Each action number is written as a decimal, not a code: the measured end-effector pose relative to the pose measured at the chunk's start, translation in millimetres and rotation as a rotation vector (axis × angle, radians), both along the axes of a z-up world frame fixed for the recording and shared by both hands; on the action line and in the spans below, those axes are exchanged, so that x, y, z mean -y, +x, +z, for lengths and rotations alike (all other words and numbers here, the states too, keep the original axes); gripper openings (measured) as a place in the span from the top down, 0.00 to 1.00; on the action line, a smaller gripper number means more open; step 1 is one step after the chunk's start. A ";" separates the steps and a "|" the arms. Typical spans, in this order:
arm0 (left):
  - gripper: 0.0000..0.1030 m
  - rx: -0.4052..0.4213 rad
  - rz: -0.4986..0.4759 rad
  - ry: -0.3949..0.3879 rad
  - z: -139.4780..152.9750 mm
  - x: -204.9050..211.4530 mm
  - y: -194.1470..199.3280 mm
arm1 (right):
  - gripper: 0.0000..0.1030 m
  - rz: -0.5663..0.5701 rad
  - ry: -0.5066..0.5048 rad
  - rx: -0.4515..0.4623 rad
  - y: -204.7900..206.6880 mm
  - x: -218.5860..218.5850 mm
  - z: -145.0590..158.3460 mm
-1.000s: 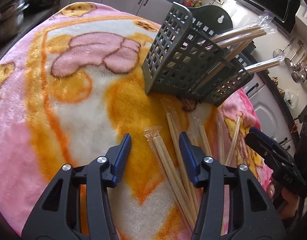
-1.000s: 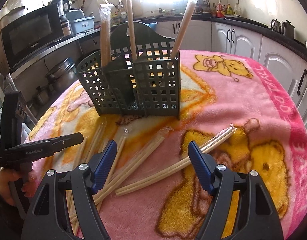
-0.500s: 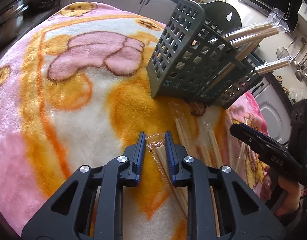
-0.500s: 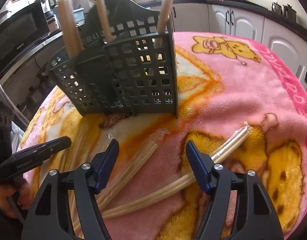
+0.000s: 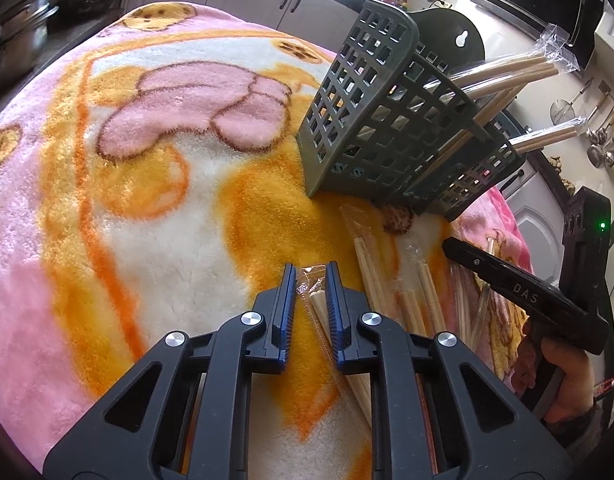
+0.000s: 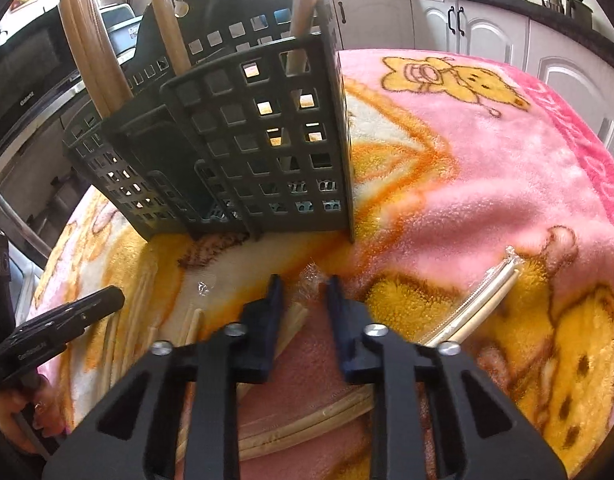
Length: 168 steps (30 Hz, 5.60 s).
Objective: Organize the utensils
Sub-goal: 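Close the left tool on a wrapped chopstick while the right tool grasps another chopstick, then lift both held chopsticks and carry them above the green caddy, then lower the chopsticks into the caddy and open both tools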
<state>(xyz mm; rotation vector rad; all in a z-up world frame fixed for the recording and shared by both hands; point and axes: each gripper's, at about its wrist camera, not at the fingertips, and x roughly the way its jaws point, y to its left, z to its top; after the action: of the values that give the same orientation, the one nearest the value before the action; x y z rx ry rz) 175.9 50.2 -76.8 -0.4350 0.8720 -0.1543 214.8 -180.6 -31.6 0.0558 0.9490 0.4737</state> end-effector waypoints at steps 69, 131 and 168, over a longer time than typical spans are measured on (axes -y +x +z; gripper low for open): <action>0.97 0.517 -0.063 -0.017 207.3 8.1 -39.9 | 0.96 -0.009 0.256 0.526 -112.1 63.8 186.6; 0.97 0.630 0.075 -0.006 227.3 -5.5 60.1 | 0.95 -0.007 0.145 0.746 6.9 1.5 230.6; 0.96 0.493 0.007 0.023 177.4 11.0 50.1 | 0.77 -0.077 0.143 0.594 -8.5 25.6 165.6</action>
<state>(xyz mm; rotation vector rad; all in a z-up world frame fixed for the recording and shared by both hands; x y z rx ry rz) 226.0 39.3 100.6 -0.3560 0.3872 -0.2335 206.3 -206.2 134.1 0.0758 0.3288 0.4503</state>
